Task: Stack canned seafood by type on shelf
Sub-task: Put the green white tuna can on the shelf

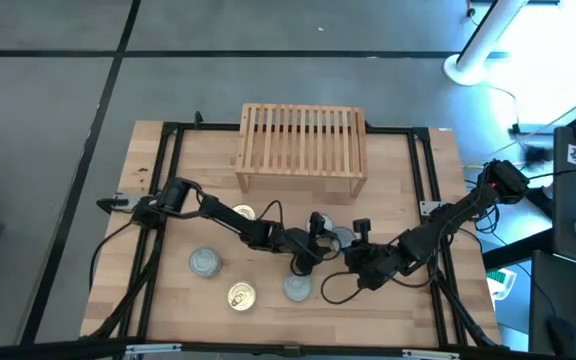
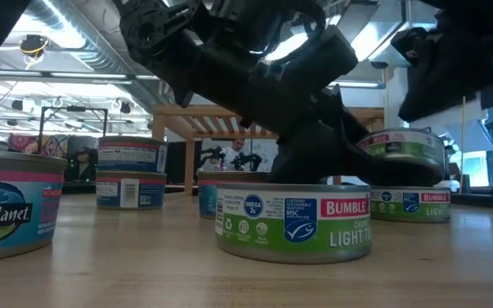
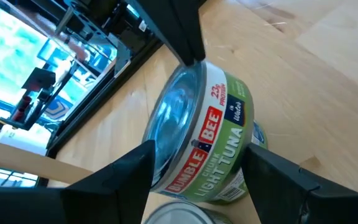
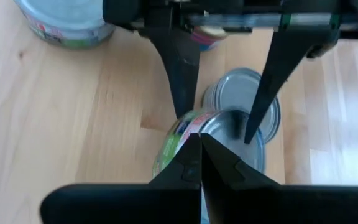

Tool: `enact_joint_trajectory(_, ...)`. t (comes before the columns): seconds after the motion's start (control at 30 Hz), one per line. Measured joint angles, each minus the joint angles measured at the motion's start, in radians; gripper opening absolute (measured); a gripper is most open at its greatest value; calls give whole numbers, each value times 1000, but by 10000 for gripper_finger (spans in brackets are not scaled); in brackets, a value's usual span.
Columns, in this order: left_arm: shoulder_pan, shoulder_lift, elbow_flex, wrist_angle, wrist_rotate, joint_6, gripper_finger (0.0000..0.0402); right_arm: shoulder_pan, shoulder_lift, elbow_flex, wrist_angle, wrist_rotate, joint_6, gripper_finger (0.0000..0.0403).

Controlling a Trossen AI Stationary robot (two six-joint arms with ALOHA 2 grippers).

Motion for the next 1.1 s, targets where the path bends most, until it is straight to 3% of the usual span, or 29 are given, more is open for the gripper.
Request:
enact_joint_trajectory(0.2, 0, 0, 0, 0, 5, 11, 222, 0, 0, 0, 2, -1, 0, 1)
enact_joint_trajectory(0.6, 0, 0, 0, 2, 6, 34, 140, 0, 0, 22, -13, -5, -8, 1)
enact_joint_trajectory(0.87, 0, 0, 0, 2, 6, 34, 142, 0, 0, 171, -233, -5, -8, 1)
enact_joint_trajectory(1.1, 0, -1, -1, 25, 6, 30, 141, 0, -5, 222, -389, 21, -6, 1)
